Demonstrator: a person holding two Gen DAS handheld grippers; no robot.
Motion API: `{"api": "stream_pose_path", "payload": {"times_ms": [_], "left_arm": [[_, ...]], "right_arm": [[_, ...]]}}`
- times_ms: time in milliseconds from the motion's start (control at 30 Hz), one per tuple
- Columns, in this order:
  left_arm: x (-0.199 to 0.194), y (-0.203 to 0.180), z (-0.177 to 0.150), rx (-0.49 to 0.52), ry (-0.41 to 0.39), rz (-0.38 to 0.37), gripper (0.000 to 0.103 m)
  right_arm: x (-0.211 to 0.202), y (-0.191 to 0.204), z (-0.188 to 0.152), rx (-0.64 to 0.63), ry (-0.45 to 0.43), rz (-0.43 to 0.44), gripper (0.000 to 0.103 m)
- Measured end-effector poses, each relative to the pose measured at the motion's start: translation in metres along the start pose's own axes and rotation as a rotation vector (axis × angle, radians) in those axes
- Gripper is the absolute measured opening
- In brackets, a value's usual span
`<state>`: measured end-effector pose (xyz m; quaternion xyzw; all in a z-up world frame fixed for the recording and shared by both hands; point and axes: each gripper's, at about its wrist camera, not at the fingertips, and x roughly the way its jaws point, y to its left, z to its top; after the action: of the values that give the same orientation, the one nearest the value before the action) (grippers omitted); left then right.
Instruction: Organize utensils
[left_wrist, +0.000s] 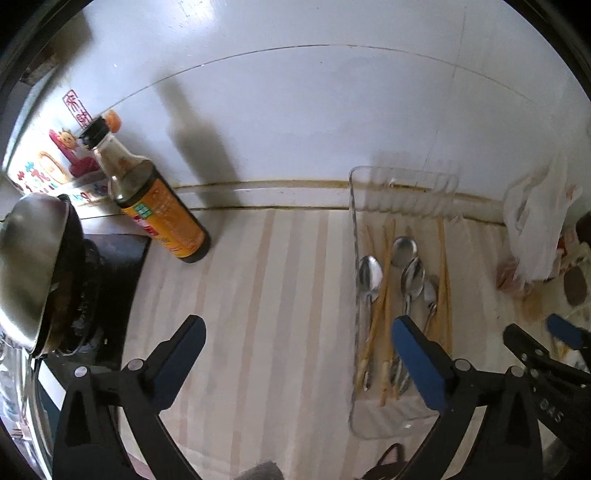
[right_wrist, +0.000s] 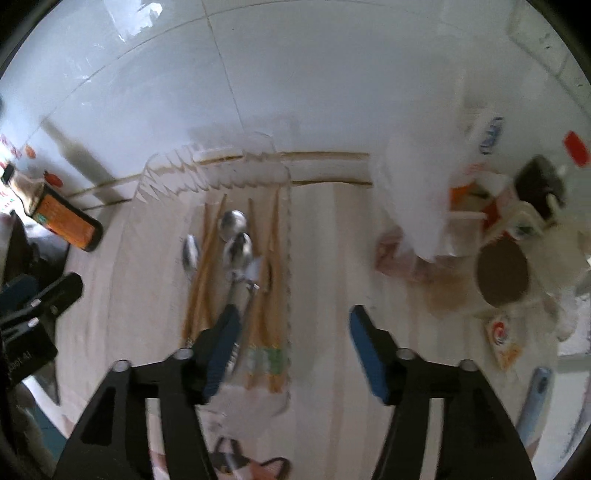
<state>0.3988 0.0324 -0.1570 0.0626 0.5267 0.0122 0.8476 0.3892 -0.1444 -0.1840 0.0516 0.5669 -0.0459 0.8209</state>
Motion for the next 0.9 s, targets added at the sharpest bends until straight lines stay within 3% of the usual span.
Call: {"api": "stream_pose_path", "payload": {"times_ms": [233, 600, 900], "left_arm": [[-0.010, -0.002, -0.026, 0.000, -0.011, -0.002, 0.103], [-0.048, 0.005, -0.058, -0.067, -0.043, 0.018, 0.103], [-0.126, 0.016, -0.095, -0.071, -0.161, -0.009, 0.103]], "right_arm": [[-0.017, -0.002, -0.032, -0.018, -0.044, -0.082, 0.101], [-0.061, -0.013, -0.057, -0.026, -0.143, -0.117, 0.103], [-0.137, -0.018, -0.099, -0.023, -0.255, -0.119, 0.103]]}}
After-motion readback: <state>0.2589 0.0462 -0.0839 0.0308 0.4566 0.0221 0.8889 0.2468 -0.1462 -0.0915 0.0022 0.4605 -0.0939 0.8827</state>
